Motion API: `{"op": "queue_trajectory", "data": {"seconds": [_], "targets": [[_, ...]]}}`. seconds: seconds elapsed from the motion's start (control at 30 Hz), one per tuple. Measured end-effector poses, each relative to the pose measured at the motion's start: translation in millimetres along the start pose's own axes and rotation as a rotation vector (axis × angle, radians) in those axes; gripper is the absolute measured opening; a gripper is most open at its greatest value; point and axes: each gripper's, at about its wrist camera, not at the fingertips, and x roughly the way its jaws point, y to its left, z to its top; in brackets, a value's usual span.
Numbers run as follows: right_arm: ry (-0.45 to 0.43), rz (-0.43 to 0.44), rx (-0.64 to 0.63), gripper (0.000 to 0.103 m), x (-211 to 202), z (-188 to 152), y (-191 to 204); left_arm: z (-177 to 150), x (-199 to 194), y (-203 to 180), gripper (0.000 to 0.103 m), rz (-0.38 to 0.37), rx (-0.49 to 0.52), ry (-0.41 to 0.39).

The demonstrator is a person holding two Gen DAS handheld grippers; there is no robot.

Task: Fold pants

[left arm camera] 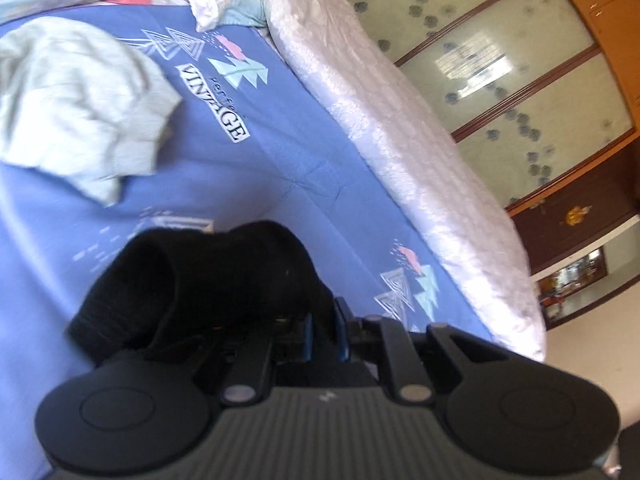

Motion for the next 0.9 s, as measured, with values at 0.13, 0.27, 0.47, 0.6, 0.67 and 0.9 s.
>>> {"op": "queue_trajectory", "data": {"seconds": [0.13, 0.27, 0.47, 0.6, 0.67, 0.9], "targets": [[0.035, -0.058, -0.042, 0.005, 74, -4, 17, 3, 51, -1, 0.011, 0.061, 0.006, 0.013], [0.057, -0.091, -0.088, 0.006, 126, -13, 32, 9, 80, 18, 0.011, 0.057, -0.074, 0.018], [0.084, -0.097, -0.158, 0.015, 174, -25, 52, 3, 92, 38, 0.016, 0.144, -0.041, 0.000], [0.082, -0.063, -0.058, 0.043, 175, -24, 43, -4, 92, 39, 0.050, 0.186, -0.061, 0.053], [0.052, -0.035, 0.000, 0.046, 158, -20, 35, -5, 80, 38, 0.061, 0.169, -0.065, 0.049], [-0.021, -0.037, -0.046, 0.046, 87, -5, 9, -11, 19, 51, 0.076, 0.126, -0.046, 0.040]]}}
